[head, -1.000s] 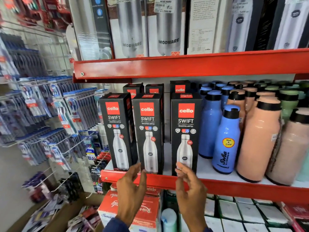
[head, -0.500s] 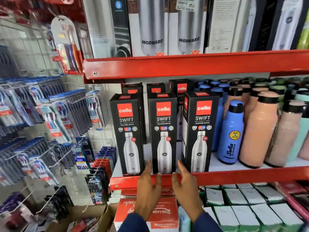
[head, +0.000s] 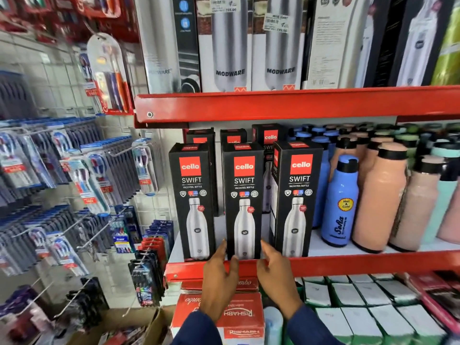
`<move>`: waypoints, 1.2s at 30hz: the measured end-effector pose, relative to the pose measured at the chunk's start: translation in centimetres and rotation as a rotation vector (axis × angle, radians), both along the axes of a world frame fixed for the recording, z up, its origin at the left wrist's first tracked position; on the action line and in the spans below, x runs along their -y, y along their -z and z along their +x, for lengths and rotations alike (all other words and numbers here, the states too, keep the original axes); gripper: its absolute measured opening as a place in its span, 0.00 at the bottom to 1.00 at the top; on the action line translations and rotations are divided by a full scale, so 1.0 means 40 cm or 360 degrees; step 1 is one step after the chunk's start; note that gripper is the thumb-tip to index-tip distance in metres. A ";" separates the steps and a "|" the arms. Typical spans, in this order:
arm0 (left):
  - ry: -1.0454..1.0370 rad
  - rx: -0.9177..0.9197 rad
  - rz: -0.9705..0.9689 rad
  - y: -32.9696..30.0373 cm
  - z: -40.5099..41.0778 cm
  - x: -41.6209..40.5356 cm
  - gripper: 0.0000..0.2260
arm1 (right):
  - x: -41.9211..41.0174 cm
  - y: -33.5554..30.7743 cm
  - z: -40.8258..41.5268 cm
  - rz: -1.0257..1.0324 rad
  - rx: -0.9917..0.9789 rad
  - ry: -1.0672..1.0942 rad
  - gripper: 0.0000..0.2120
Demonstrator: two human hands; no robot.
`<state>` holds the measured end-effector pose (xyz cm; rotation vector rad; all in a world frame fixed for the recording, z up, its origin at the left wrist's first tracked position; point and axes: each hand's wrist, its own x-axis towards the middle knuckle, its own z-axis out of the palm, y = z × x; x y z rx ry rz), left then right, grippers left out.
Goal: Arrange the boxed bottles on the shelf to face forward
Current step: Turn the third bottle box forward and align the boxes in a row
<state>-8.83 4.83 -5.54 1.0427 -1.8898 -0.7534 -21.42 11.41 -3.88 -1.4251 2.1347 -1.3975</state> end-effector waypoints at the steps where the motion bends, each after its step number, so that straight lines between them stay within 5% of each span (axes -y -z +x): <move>1: -0.0008 0.0004 0.0000 0.000 0.000 -0.003 0.24 | 0.000 0.002 -0.002 -0.0006 0.0010 0.0003 0.26; 8: 0.0037 -0.0037 0.0010 -0.009 0.017 -0.014 0.24 | -0.018 -0.001 0.004 -0.0063 0.0049 0.0013 0.27; 14: -0.0287 -0.0334 -0.0127 -0.026 0.100 -0.020 0.13 | -0.043 -0.002 0.066 -0.0577 0.0059 0.0148 0.15; 19: -0.0542 -0.0463 -0.0147 -0.025 0.163 0.040 0.19 | 0.014 0.009 0.173 -0.0335 0.0045 -0.0259 0.23; 25: -0.0346 -0.0211 0.0066 -0.024 0.187 0.080 0.32 | 0.090 0.004 0.236 -0.0094 0.0032 -0.0211 0.28; 36: -0.0201 -0.0151 0.0109 -0.038 0.207 0.107 0.23 | 0.145 -0.027 0.252 0.0082 -0.0008 -0.0069 0.27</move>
